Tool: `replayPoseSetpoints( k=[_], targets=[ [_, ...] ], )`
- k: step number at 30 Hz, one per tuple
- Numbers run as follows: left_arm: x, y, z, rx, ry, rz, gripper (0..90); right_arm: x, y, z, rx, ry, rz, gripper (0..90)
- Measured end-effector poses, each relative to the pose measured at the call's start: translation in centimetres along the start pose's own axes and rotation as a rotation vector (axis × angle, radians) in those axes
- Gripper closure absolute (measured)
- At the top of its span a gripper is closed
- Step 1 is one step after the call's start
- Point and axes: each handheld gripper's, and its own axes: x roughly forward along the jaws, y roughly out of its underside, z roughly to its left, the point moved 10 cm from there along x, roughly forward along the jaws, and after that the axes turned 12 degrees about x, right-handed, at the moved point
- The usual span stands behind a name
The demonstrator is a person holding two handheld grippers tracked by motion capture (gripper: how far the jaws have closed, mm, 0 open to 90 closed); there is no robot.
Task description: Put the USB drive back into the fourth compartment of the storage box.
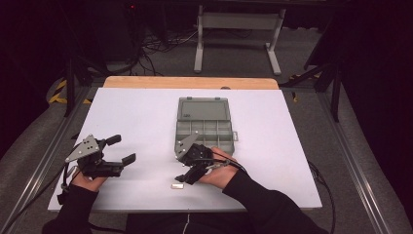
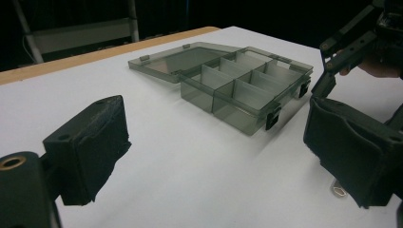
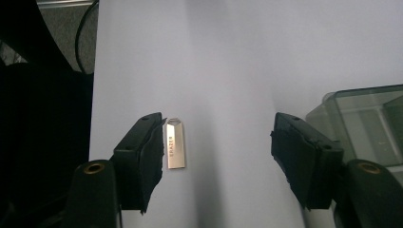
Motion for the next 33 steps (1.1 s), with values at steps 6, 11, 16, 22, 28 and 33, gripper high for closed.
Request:
replayPoseSetpoints(
  k=[6, 11, 16, 22, 28, 33],
  targets=[
    [0.0, 0.0, 0.0, 0.000, 0.000, 0.002, 8.5, 0.9, 0.5, 0.6, -0.002, -0.011, 0.038, 36.1],
    [0.0, 0.0, 0.0, 0.001, -0.001, 0.000, 8.5, 1.6, 0.9, 0.9, -0.020, -0.021, 0.069, 37.5],
    [0.0, 0.1, 0.0, 0.002, 0.000, 0.006, 8.5, 2.3, 1.6, 1.4, -0.005, -0.023, 0.122, 39.7],
    [0.0, 0.1, 0.0, 0.002, 0.001, 0.008, 8.6, 2.9, 1.9, 1.6, -0.020, -0.014, 0.150, 44.9],
    [0.0, 0.1, 0.0, 0.000, -0.001, 0.006, 8.6, 3.5, 2.3, 1.7, -0.024, -0.012, 0.169, 51.7],
    [0.1, 0.1, -0.1, -0.004, 0.000, 0.006, 8.5, 3.7, 2.4, 1.9, -0.041, -0.011, 0.175, 59.2]
  ],
)
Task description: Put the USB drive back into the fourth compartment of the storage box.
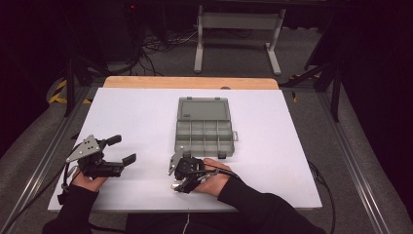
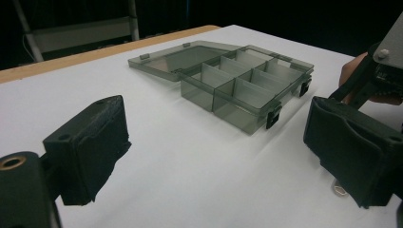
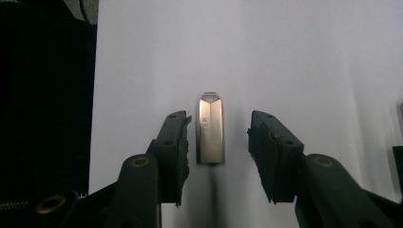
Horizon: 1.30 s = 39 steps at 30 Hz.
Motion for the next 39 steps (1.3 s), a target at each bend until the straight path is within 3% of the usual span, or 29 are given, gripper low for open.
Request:
replayPoseSetpoints(
  k=[6, 9, 24, 39],
  targets=[
    [0.0, 0.1, 0.1, 0.002, -0.003, 0.003, 8.6, 0.2, 0.1, 0.2, -0.027, 0.017, 0.011, 75.2],
    [0.0, 0.1, 0.1, 0.002, -0.002, 0.004, 8.5, 0.3, 0.1, 0.4, -0.039, 0.018, 0.010, 78.4],
    [0.0, 0.0, 0.2, 0.005, -0.007, -0.001, 8.6, 0.2, 0.0, 0.3, -0.035, 0.033, 0.001, 79.1],
    [0.0, 0.1, 0.2, -0.001, -0.007, 0.004, 8.6, -3.3, -0.6, -0.5, -0.021, 0.047, -0.072, 79.1]
  ],
)
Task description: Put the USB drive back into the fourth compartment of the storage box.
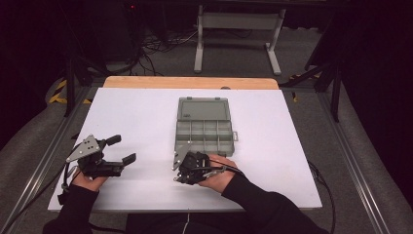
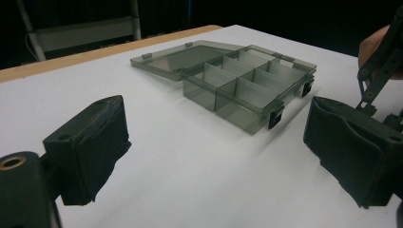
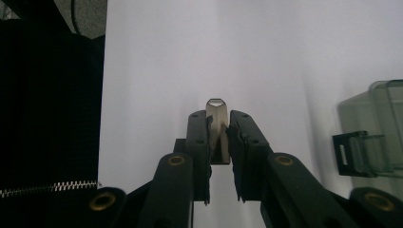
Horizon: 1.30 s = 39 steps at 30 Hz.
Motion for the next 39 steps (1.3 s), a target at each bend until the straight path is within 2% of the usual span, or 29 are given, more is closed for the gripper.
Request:
replayPoseSetpoints(
  k=[6, 7, 16, 18, 25, 39],
  targets=[
    [0.0, 0.0, 0.0, 0.001, -0.002, -0.002, 8.5, -1.5, -0.3, -1.0, 0.010, 0.015, -0.037, 79.1],
    [0.0, 0.0, 0.0, 0.001, -0.001, -0.002, 8.6, -1.8, -0.3, -1.2, 0.024, 0.021, -0.037, 79.1],
    [0.0, 0.0, 0.0, 0.001, 0.000, -0.001, 8.6, -3.2, -0.3, -2.1, 0.027, 0.047, -0.052, 79.1],
    [0.0, 0.0, 0.0, 0.002, 0.000, -0.001, 8.6, -3.5, -0.3, -2.2, 0.046, 0.054, -0.061, 79.1],
    [0.0, 0.0, -0.1, 0.002, 0.001, -0.001, 8.6, -4.7, -0.3, -3.2, 0.062, 0.075, -0.086, 79.1],
    [0.0, -0.1, -0.1, 0.002, 0.002, -0.003, 8.6, -6.9, 0.2, -6.2, 0.131, 0.127, -0.127, 79.1]
  ],
)
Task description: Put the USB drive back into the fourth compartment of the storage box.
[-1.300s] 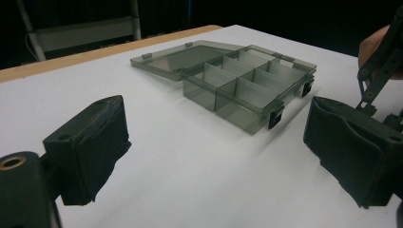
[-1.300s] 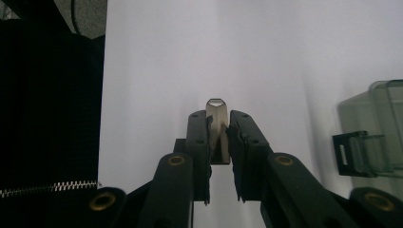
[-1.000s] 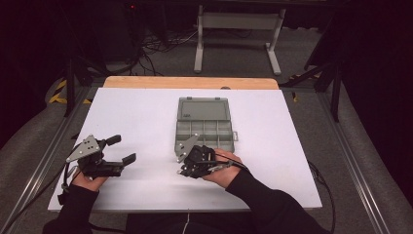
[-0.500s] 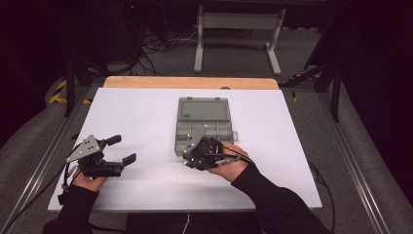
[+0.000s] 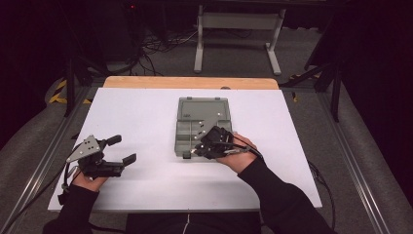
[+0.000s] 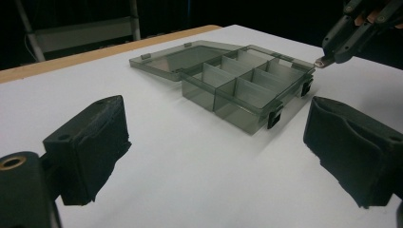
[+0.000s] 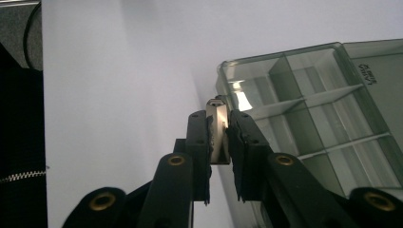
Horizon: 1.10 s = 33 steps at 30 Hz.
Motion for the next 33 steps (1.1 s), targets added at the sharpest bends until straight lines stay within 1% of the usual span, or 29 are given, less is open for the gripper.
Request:
replayPoseSetpoints(
  k=[2, 3, 4, 5, 6, 7, 9, 10, 18, 20, 23, 24, 27, 33],
  targets=[
    [0.0, 0.0, 0.0, 0.003, 0.001, 0.002, 8.6, -0.1, 0.0, -0.2, 0.006, 0.002, -0.002, 79.1],
    [0.1, 0.1, 0.0, 0.002, 0.001, 0.004, 8.5, -0.2, 0.1, -0.5, 0.011, 0.005, -0.003, 79.1],
    [0.0, 0.1, 0.0, 0.001, 0.002, 0.012, 8.6, -0.3, 0.1, -1.1, 0.020, 0.013, -0.004, 79.1],
    [0.1, 0.1, 0.1, 0.003, 0.001, 0.007, 8.6, -0.3, 0.1, -1.1, 0.020, 0.013, -0.004, 79.1],
    [0.0, 0.0, 0.1, 0.003, 0.002, 0.003, 8.6, -0.4, 0.2, -1.6, 0.033, 0.022, -0.005, 79.1],
    [0.0, 0.0, 0.1, 0.003, 0.002, 0.003, 8.6, -0.4, 0.2, -1.6, 0.033, 0.022, -0.005, 79.1],
    [0.0, 0.0, 0.1, 0.002, 0.002, 0.004, 8.6, -0.6, 0.4, -2.4, 0.056, 0.035, -0.004, 79.1],
    [0.0, 0.1, 0.1, 0.004, 0.002, 0.009, 8.6, -0.6, 0.4, -2.4, 0.056, 0.035, -0.004, 79.1],
    [0.1, 0.0, 0.0, 0.003, 0.003, 0.005, 8.6, -0.9, 0.7, -4.6, 0.101, 0.065, -0.005, 79.1],
    [0.1, 0.0, 0.1, -0.001, 0.004, 0.003, 8.6, -1.0, 0.8, -5.4, 0.119, 0.077, -0.001, 79.1],
    [0.1, 0.0, 0.1, -0.001, 0.004, 0.003, 8.6, -1.1, 0.8, -6.0, 0.125, 0.087, 0.000, 79.1],
    [0.1, 0.0, 0.1, -0.002, 0.004, 0.001, 8.6, -1.1, 0.9, -6.6, 0.140, 0.095, -0.003, 79.1],
    [0.1, 0.0, 0.1, -0.001, 0.005, 0.002, 8.6, -1.2, 0.9, -7.0, 0.149, 0.101, -0.006, 79.1],
    [0.1, 0.0, 0.0, -0.001, 0.005, 0.002, 8.6, -1.1, 1.6, -8.6, 0.198, 0.126, 0.001, 79.1]
  ],
)
